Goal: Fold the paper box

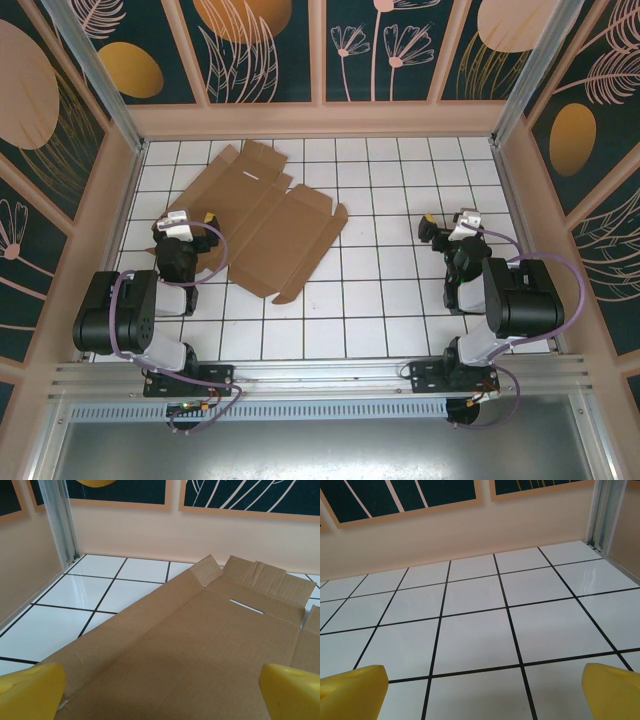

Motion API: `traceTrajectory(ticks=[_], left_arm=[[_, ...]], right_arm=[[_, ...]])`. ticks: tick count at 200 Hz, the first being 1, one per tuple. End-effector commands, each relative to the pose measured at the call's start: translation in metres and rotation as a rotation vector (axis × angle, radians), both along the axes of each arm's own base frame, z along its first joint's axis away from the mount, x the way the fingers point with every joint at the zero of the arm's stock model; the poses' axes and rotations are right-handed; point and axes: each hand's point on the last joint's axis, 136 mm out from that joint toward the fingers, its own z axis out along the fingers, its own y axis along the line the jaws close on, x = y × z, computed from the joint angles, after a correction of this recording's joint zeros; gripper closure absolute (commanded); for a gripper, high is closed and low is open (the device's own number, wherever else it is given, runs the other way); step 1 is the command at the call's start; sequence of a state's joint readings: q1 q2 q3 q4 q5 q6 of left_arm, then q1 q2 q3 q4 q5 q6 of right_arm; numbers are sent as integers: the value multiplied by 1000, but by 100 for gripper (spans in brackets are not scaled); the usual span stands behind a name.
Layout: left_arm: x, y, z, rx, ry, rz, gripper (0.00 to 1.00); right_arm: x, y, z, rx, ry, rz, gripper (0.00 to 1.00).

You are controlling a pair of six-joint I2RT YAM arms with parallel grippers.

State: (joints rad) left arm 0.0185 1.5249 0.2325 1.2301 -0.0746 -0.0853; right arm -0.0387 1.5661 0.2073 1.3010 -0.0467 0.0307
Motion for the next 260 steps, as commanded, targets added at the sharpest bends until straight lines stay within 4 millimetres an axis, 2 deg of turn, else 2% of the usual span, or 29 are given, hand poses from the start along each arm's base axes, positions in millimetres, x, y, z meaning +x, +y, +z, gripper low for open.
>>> traceTrajectory(ticks=[1, 51, 63, 74, 86, 91, 108, 118, 141, 157, 177, 191, 207, 218, 227, 238, 243, 246, 247, 248, 260], left_arm=[[4, -5, 12, 9, -38, -23, 1], [3, -5, 13, 9, -41, -23, 1], [3, -10, 15, 18, -44, -54, 1], [5, -28, 21, 48, -26, -159, 1], [7, -38, 35, 83, -12, -194, 1], [6, -42, 47, 105, -33, -189, 1], [-4, -65, 93, 188, -167, -235, 1], [-7, -80, 113, 200, -202, -274, 1], [-19, -118, 141, 130, -240, -381, 1], [-27, -139, 157, 10, -210, -414, 1], [-35, -153, 168, -77, -74, -337, 1], [-36, -151, 170, -175, 51, -269, 1], [-35, -141, 164, -203, 193, -176, 1], [-31, -128, 157, -245, 219, -66, 1], [-28, -133, 154, -273, 230, -79, 1], [-24, -149, 153, -317, 262, -141, 1], [-23, -155, 145, -325, 295, -157, 1], [-20, -159, 152, -339, 290, -170, 1], [-20, -160, 152, -340, 293, -173, 1], [-19, -161, 152, -342, 296, -174, 1], [-12, -171, 142, -355, 330, -195, 2]], right_arm=[[5, -2, 10, -21, -31, -1, 1], [4, -1, 10, -19, -31, -1, 1], [0, 6, 17, -42, -59, 24, 1], [-10, 10, 32, -79, -90, -8, 1], [-21, 19, 60, -138, -151, -39, 1], [-25, 23, 73, -150, -185, -43, 1], [-37, 57, 114, -154, -270, 57, 1], [-41, 77, 136, -132, -292, 116, 1], [-51, 119, 173, -74, -275, 203, 1], [-57, 138, 197, -25, -226, 178, 1], [-63, 152, 220, 64, -84, 144, 1], [-69, 160, 220, 141, 44, 195, 1], [-79, 177, 233, 251, 22, 375, 1], [-80, 175, 234, 384, 7, 457, 1], [-77, 171, 234, 459, 13, 502, 1], [-65, 171, 220, 465, 93, 481, 1], [-59, 173, 210, 450, 143, 467, 1], [-54, 177, 198, 431, 185, 466, 1], [-55, 178, 201, 429, 182, 472, 1], [-52, 181, 194, 421, 203, 473, 1], [-49, 201, 169, 375, 268, 498, 1]])
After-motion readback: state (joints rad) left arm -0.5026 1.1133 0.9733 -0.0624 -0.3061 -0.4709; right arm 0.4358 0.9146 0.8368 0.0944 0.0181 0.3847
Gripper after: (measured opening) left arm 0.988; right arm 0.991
